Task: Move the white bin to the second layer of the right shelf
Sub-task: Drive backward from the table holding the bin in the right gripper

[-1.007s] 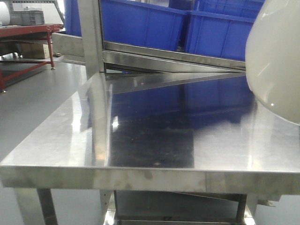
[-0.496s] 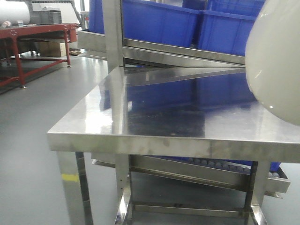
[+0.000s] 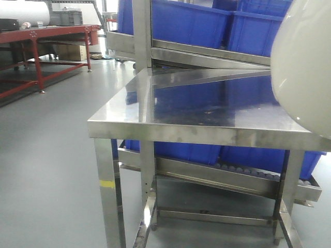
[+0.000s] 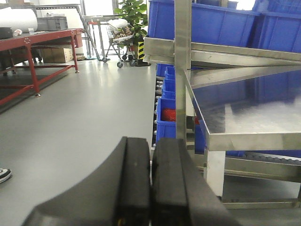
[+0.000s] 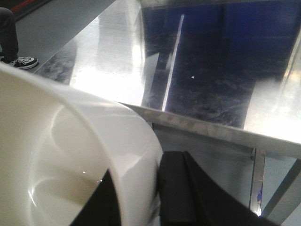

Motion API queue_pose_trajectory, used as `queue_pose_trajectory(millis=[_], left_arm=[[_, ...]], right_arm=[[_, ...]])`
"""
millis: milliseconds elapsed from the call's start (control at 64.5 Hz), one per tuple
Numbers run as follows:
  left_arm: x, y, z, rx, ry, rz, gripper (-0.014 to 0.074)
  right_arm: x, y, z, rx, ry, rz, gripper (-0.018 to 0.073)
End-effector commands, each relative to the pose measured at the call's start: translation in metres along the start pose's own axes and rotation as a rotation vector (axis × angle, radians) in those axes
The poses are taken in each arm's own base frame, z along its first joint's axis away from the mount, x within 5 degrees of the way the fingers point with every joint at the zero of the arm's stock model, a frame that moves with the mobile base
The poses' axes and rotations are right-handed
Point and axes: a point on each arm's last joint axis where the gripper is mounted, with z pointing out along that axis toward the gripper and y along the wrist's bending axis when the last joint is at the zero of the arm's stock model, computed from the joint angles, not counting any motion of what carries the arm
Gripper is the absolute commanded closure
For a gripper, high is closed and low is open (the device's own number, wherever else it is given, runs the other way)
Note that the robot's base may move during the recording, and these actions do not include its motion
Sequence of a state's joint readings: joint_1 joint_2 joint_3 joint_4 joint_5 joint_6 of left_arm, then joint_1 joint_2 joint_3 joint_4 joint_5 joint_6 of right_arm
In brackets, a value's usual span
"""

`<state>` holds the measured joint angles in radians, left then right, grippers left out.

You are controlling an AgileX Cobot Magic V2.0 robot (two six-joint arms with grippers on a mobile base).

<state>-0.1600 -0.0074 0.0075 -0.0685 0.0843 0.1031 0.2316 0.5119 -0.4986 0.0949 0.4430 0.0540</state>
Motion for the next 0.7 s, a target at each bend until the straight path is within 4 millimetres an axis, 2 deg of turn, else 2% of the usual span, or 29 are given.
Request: queue_pose_trajectory(millis=[0, 682], left_arm=[[0.0041, 0.0004, 0.0002, -0.008, -0.061, -0.009, 0.0512], [0.0041, 0.0004, 0.0002, -0.008, -0.061, -0.009, 0.0512]], right_arm=[[-0.0186, 0.0018, -0.0044, -0.008, -0.125, 0.002, 0.0502], [-0.0186, 0.0018, -0.0044, -0.008, -0.125, 0.002, 0.0502]])
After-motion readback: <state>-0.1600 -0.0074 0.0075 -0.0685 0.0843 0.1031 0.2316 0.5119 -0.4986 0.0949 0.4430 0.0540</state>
